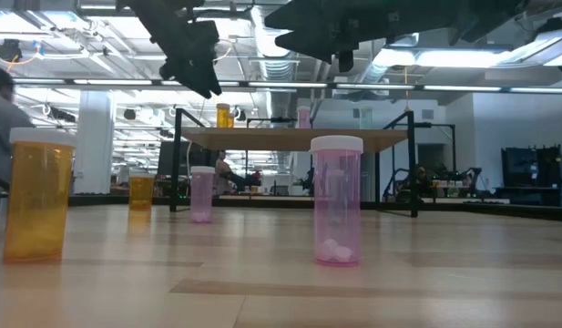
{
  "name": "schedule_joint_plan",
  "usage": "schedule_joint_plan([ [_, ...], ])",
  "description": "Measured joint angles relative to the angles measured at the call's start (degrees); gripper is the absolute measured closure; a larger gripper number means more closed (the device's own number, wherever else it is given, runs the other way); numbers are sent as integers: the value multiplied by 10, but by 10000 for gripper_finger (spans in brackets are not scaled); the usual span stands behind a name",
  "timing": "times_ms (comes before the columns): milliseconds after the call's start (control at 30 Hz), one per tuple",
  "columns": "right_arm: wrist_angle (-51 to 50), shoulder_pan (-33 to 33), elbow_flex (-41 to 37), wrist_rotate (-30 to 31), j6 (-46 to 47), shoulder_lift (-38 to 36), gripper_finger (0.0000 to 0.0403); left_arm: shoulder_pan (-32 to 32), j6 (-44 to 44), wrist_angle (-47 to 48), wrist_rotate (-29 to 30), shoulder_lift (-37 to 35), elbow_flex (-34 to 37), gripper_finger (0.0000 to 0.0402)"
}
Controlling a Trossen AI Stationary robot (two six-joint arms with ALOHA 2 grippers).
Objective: Pick and place medicine bottles onto shelf by color
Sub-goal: Put the top large orange pill bottle on the shelf
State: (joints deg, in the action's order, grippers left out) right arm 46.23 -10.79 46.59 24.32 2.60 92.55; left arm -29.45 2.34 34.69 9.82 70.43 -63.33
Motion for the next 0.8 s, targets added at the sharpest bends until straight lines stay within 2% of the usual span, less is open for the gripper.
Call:
schedule_joint_plan([
  [467, -6, 0, 0, 0, 0, 0, 168, 2, 11, 63, 3, -84, 3, 195],
  [800, -9, 0, 0, 0, 0, 0, 168, 15, 47, 36, 29, -200, 105, 195],
])
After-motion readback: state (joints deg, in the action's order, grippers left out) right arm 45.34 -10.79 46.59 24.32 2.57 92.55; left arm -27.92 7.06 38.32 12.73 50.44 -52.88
